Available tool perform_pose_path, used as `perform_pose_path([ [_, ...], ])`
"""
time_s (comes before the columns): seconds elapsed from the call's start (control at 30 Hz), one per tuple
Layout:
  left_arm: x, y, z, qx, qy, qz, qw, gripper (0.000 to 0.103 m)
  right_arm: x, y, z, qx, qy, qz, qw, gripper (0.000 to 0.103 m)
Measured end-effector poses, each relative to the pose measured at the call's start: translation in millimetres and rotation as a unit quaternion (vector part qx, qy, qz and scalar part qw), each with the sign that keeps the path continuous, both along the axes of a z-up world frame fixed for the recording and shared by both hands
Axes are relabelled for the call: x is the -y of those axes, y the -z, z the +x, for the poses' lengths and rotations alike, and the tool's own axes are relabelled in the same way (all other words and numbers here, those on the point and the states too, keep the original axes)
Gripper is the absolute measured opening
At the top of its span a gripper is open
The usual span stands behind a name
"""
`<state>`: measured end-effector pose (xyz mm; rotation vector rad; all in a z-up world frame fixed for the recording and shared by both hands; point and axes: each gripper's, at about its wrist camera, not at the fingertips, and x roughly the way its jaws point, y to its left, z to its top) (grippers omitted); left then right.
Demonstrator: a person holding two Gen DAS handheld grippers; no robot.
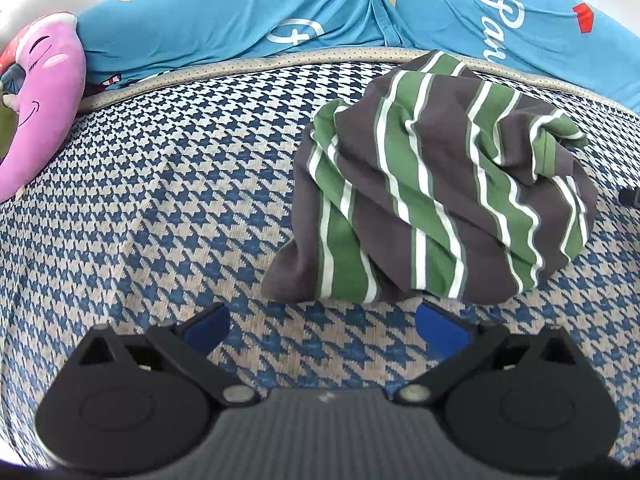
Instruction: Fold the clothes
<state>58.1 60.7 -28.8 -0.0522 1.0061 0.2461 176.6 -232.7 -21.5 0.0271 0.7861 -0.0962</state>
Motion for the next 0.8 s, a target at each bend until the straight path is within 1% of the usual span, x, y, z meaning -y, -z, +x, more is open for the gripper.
perform_pose_path([
  [0.27, -3.5, -5.0, -5.4, -0.004, 0.01, 0.009, 0.9999, 0.103, -14.9, -6.9, -19.4, -0.052, 0.007, -0.005, 0.999, 0.103],
  [0.4, 0.8, -6.3, -5.7, -0.003, 0.011, 0.012, 0.9999, 0.103, -22.3, -14.8, -29.6, -0.064, -0.005, 0.003, 0.998, 0.103],
  [0.57, 2.5, -9.8, -8.1, 0.002, 0.012, 0.008, 0.9999, 0.103, -35.4, -32.9, -50.2, -0.05, -0.038, 0.032, 0.997, 0.103],
  [0.8, -0.7, -14.9, -8.5, 0.005, 0.012, 0.01, 0.9999, 0.103, -65.6, -53.2, -86.9, -0.031, -0.084, 0.037, 0.995, 0.103],
])
